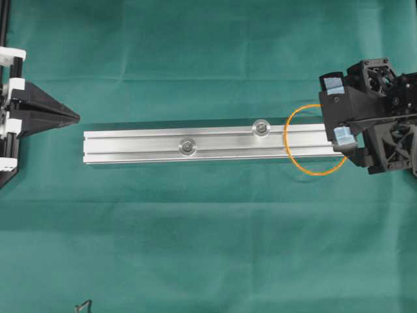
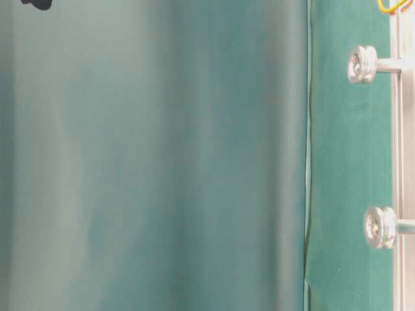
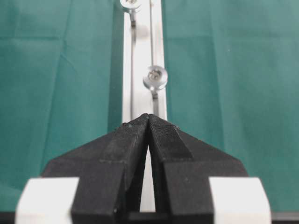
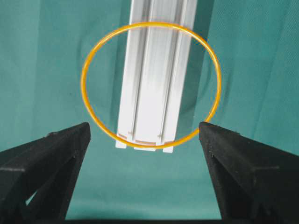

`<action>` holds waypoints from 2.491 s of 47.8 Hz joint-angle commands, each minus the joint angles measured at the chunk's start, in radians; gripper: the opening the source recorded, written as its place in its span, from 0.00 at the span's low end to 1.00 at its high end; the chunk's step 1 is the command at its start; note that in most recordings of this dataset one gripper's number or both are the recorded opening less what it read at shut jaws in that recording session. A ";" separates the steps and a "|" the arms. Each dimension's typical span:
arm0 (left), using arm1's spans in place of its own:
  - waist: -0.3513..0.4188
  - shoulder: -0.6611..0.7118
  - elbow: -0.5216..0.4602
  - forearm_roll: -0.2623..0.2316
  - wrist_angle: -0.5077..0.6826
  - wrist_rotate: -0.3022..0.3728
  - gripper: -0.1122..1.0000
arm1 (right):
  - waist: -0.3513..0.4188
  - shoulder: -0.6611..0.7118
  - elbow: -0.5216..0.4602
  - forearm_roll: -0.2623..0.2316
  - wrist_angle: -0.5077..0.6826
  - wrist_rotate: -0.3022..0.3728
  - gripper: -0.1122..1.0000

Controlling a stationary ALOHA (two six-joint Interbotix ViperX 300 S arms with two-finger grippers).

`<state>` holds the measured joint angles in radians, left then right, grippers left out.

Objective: Hook the rubber onto the shaft.
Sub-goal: 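Lower the right gripper onto the band's right edge and close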

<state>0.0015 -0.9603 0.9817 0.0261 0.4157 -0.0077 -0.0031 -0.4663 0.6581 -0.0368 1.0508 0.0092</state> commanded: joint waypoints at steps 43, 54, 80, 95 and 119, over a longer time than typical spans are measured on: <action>0.002 0.008 -0.034 0.003 -0.002 0.000 0.10 | 0.000 -0.002 -0.023 0.003 -0.021 0.002 0.96; 0.002 0.008 -0.034 0.002 -0.002 -0.002 0.10 | 0.000 0.003 0.000 0.023 -0.046 0.003 0.96; 0.002 0.008 -0.034 0.002 0.000 -0.002 0.10 | 0.064 0.084 0.106 0.127 -0.239 0.003 0.96; 0.002 0.008 -0.034 0.002 0.000 -0.002 0.10 | 0.095 0.140 0.155 0.129 -0.308 0.003 0.96; 0.002 0.008 -0.034 0.002 0.000 -0.002 0.10 | 0.138 0.213 0.209 0.146 -0.430 0.003 0.96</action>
<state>0.0015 -0.9603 0.9817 0.0261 0.4203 -0.0092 0.1273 -0.2531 0.8682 0.1028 0.6397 0.0138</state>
